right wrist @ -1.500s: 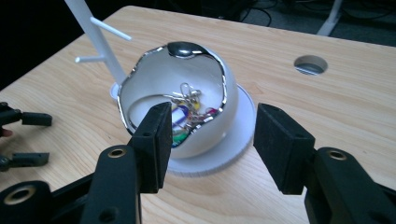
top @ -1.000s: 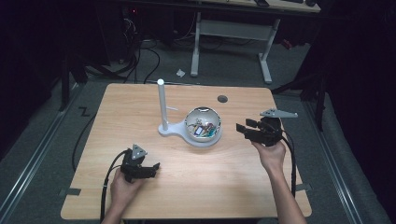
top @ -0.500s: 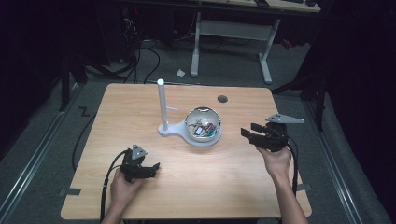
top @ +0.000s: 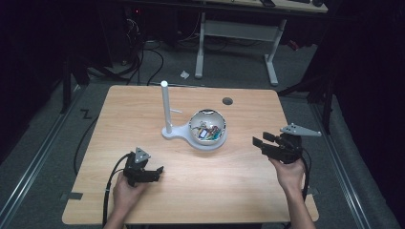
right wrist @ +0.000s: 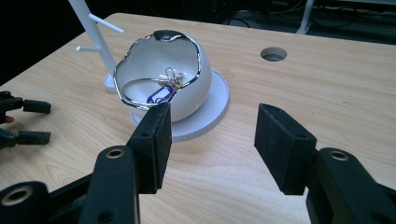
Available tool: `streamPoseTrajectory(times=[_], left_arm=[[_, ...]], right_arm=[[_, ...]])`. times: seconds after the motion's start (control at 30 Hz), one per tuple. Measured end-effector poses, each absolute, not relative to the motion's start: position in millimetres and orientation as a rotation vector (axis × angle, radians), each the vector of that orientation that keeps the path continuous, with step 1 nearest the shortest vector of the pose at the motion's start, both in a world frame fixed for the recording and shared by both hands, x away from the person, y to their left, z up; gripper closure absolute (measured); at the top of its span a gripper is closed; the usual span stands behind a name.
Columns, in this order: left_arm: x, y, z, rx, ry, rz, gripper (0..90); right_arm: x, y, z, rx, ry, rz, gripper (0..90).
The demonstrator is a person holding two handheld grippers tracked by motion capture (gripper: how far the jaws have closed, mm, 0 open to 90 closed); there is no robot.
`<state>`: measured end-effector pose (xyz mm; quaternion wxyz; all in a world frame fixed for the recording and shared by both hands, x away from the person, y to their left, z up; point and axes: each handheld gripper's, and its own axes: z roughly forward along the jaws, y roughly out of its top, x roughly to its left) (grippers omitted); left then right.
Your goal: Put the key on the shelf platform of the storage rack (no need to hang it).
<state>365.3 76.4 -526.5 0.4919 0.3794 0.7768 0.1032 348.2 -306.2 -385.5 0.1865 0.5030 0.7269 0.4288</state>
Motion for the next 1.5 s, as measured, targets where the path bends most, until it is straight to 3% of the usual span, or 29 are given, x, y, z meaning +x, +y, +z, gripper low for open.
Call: streamPoseTrajectory(times=[0.7, 1.5], left_arm=[[365.5, 76.2, -526.4, 0.919, 1.887, 0.249, 16.7], [365.4, 76.1, -526.3, 0.918, 1.888, 0.247, 16.7]], right_arm=[[324.0, -308.2, -413.8, 1.449, 2.055, 1.235, 46.4], [320.9, -290.9, -458.3, 1.479, 2.104, 1.204, 47.3]])
